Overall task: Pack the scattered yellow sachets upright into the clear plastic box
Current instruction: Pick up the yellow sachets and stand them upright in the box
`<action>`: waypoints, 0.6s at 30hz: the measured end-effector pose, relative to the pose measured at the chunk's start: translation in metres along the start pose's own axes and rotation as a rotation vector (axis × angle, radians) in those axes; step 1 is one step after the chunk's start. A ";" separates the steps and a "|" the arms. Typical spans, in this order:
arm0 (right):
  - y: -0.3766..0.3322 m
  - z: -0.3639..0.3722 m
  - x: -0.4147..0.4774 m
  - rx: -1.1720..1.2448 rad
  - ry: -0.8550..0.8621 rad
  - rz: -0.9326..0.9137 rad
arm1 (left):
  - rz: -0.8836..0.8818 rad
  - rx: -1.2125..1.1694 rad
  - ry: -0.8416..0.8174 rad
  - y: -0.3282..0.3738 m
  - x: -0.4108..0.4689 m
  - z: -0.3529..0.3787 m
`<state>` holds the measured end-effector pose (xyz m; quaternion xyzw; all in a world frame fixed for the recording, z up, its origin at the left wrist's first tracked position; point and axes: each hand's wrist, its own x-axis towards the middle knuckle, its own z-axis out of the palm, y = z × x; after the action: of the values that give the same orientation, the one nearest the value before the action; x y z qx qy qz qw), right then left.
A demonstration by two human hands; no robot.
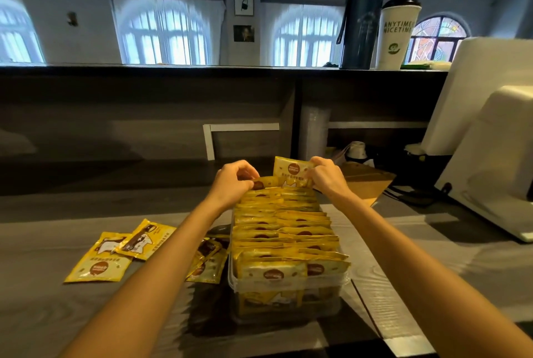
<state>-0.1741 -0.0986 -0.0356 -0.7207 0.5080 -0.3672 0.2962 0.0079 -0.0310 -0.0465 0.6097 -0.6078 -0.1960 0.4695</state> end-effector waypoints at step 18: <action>-0.014 0.004 -0.011 -0.320 -0.199 -0.151 | -0.062 0.075 -0.116 0.014 -0.013 -0.009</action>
<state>-0.1658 -0.0833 -0.0292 -0.8274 0.4727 -0.2297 0.1982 0.0050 -0.0132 -0.0353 0.6332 -0.6217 -0.2225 0.4038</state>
